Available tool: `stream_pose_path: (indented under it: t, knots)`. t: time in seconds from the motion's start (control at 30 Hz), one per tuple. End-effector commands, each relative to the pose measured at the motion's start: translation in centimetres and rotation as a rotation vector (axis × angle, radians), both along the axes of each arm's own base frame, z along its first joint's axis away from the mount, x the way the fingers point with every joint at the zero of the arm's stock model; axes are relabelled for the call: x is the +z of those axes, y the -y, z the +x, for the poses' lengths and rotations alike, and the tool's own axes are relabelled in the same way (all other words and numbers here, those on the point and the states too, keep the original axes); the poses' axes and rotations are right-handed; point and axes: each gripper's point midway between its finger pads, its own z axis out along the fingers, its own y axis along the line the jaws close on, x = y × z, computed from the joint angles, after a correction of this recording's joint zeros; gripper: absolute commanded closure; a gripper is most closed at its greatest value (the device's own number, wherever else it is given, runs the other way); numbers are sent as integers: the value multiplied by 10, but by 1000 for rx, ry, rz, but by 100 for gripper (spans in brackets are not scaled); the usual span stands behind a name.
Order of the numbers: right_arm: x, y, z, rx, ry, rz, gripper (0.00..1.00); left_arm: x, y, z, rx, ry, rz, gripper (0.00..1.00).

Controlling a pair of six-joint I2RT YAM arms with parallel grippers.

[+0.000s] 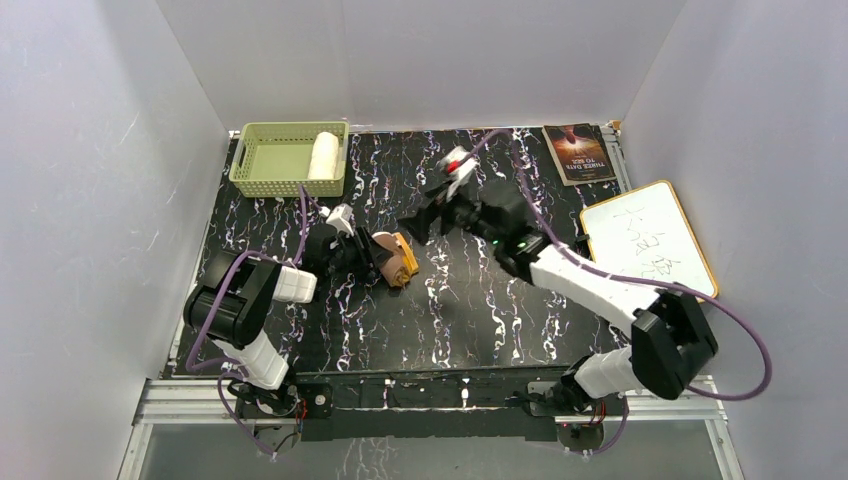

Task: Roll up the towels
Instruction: Pick up the towel at the center of the board.

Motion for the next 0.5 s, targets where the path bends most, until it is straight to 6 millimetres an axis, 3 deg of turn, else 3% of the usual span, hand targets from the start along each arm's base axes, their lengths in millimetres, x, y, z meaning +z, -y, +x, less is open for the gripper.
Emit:
stream_pose_path:
  t: [0.0,0.23,0.33,0.47]
  knots:
    - [-48,-23,-8,-62,180,-366,2,-16,-16,-1,33,-52,100,52]
    - [-104,-25,-17,-156,223,-616,9,-18,-16,-2,34,-78,104,51]
    - [-128,-38,-21,-111,197,-675,12,-19,-14,-2,25,-87,105,50]
    - [-143,-55,-22,-60,178,-640,15,-21,-13,-3,14,-96,102,49]
